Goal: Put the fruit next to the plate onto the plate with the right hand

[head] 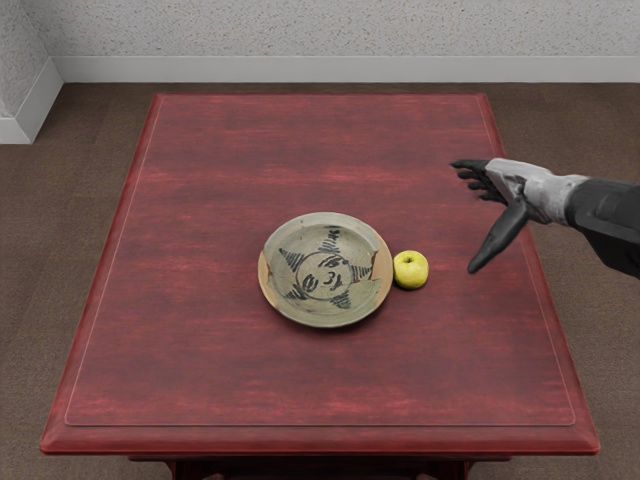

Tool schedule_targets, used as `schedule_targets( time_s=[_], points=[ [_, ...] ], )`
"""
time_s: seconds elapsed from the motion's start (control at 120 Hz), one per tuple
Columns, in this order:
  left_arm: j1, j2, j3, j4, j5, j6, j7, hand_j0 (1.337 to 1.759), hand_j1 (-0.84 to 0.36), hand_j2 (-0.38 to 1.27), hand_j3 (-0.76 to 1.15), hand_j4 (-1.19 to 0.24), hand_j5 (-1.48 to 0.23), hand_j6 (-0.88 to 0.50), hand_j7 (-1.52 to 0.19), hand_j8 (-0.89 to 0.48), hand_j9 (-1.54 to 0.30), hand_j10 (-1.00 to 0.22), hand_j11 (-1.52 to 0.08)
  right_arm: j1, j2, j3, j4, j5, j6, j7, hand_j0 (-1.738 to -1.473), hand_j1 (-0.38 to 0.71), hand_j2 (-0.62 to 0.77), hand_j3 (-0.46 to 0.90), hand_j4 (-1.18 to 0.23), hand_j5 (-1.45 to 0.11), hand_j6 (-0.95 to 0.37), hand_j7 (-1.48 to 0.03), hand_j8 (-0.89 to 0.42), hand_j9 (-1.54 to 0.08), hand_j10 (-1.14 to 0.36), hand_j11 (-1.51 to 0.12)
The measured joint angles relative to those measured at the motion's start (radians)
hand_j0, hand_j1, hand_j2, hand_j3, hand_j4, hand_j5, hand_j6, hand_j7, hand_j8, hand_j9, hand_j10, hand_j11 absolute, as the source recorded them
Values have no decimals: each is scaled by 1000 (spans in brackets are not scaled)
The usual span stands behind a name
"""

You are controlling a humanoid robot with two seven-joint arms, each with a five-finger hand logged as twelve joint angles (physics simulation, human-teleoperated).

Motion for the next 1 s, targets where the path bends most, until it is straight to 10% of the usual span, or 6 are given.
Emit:
schedule_targets(
  time_s=[1.0],
  points=[
    [0, 0, 1, 0, 0, 0, 0, 1658, 69, 47, 0, -234, -304, -234, -304, -234, -304, -234, -304, 516, 413, -707, 19, 193, -457, -127, -1658, -310, -6, 0, -34, -43, -35, -43, -34, -43, -34, -43]
  ],
)
